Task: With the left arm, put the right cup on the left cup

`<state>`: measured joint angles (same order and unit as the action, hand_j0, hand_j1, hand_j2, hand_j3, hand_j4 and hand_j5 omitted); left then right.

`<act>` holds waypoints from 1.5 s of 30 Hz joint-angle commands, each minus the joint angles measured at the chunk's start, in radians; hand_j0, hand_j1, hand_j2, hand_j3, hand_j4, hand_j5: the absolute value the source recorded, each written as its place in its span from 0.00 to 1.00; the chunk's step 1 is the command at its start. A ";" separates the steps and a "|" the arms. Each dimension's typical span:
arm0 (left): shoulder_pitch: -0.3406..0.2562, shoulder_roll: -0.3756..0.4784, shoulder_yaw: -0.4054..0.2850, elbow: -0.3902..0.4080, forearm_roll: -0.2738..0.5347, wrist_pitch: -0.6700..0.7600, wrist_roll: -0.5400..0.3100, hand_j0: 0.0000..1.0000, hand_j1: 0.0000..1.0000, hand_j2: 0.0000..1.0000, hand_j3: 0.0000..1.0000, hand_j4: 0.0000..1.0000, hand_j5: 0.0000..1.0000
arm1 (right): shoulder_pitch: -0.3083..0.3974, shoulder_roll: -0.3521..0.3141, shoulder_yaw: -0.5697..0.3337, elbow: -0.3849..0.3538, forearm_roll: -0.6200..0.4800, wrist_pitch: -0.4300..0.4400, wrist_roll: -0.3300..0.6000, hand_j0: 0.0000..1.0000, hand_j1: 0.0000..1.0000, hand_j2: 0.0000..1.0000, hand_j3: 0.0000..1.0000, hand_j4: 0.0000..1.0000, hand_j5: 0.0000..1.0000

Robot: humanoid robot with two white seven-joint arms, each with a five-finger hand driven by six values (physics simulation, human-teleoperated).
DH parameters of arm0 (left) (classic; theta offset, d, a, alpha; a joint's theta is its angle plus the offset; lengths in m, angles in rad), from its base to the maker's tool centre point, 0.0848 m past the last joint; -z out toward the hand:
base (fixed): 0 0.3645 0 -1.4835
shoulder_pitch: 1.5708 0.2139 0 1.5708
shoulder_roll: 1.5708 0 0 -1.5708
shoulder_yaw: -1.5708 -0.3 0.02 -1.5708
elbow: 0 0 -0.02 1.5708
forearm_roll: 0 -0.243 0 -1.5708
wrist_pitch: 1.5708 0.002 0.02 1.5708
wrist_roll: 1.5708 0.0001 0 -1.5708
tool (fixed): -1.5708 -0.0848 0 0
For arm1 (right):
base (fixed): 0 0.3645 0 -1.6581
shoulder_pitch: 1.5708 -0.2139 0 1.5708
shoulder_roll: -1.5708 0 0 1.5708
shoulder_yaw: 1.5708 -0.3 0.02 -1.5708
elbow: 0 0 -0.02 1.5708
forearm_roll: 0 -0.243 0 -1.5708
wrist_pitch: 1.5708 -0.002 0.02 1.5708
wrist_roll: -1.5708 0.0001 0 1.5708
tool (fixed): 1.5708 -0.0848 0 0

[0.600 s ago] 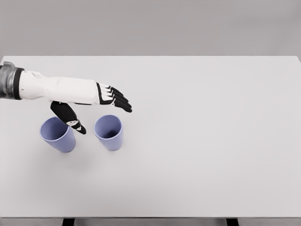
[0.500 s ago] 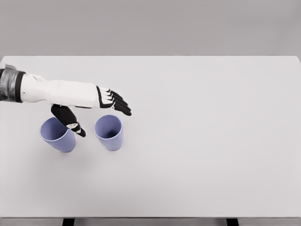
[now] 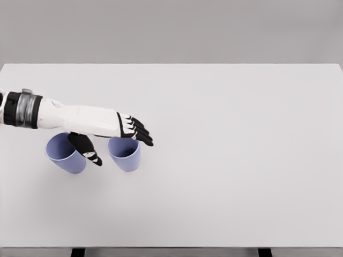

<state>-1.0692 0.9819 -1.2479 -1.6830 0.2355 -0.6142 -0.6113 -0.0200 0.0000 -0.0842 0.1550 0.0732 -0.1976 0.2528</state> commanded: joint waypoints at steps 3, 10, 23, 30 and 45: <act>0.014 -0.028 0.062 0.005 -0.036 0.003 0.000 1.00 1.00 1.00 1.00 1.00 1.00 | 0.000 0.000 0.000 0.000 0.000 0.000 0.000 1.00 1.00 1.00 1.00 1.00 1.00; 0.021 -0.025 0.097 0.038 -0.067 0.003 0.000 1.00 1.00 1.00 1.00 1.00 1.00 | 0.000 0.000 0.001 0.000 0.000 0.000 0.000 1.00 1.00 1.00 1.00 1.00 1.00; 0.140 -0.077 0.199 0.109 -0.179 0.003 0.000 1.00 1.00 1.00 1.00 1.00 1.00 | 0.000 0.000 0.001 0.000 0.000 0.000 0.000 1.00 1.00 1.00 1.00 1.00 1.00; 0.173 -0.080 0.200 0.118 -0.191 0.003 0.000 1.00 1.00 1.00 1.00 1.00 1.00 | 0.000 0.000 0.001 0.000 0.000 0.000 0.000 1.00 1.00 1.00 1.00 1.00 1.00; 0.179 -0.107 0.203 0.180 -0.231 0.003 0.000 1.00 1.00 1.00 1.00 1.00 1.00 | 0.000 0.000 0.001 0.000 0.000 0.000 0.000 1.00 1.00 1.00 1.00 1.00 1.00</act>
<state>-0.8897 0.8797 -1.0464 -1.5140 0.0049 -0.6135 -0.6112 -0.0184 0.0000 -0.0827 0.1549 0.0732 -0.1977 0.2528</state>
